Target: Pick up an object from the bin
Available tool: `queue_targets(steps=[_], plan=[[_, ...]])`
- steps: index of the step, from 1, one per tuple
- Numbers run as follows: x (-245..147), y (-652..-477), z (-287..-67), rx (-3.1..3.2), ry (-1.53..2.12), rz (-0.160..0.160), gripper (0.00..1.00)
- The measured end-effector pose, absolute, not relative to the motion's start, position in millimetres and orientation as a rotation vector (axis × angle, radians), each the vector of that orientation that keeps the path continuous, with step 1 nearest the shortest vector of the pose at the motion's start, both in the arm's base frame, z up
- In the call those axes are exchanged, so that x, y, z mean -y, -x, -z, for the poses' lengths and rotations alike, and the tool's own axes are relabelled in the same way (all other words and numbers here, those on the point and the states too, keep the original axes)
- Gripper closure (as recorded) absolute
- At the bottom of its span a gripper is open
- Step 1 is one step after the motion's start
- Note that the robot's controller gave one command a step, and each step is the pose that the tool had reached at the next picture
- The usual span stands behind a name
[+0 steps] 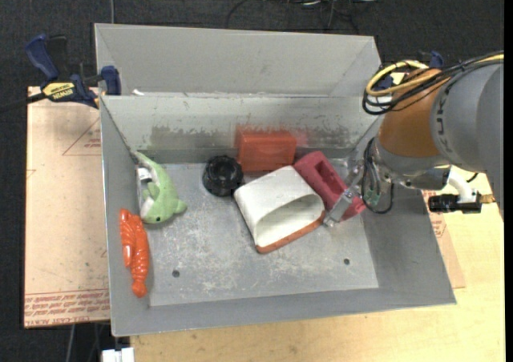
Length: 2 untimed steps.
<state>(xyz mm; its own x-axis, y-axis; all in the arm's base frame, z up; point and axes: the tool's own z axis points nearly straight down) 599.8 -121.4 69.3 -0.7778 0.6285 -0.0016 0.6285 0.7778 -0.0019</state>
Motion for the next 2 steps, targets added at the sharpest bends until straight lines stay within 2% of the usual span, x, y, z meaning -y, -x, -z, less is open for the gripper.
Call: queue_targets(steps=[1,2], plan=[[106.1,-619.9,-69.6,-2.933,-1.196,0.019,1.0],[106.2,-619.9,-69.6,-2.933,-1.195,0.019,1.0]])
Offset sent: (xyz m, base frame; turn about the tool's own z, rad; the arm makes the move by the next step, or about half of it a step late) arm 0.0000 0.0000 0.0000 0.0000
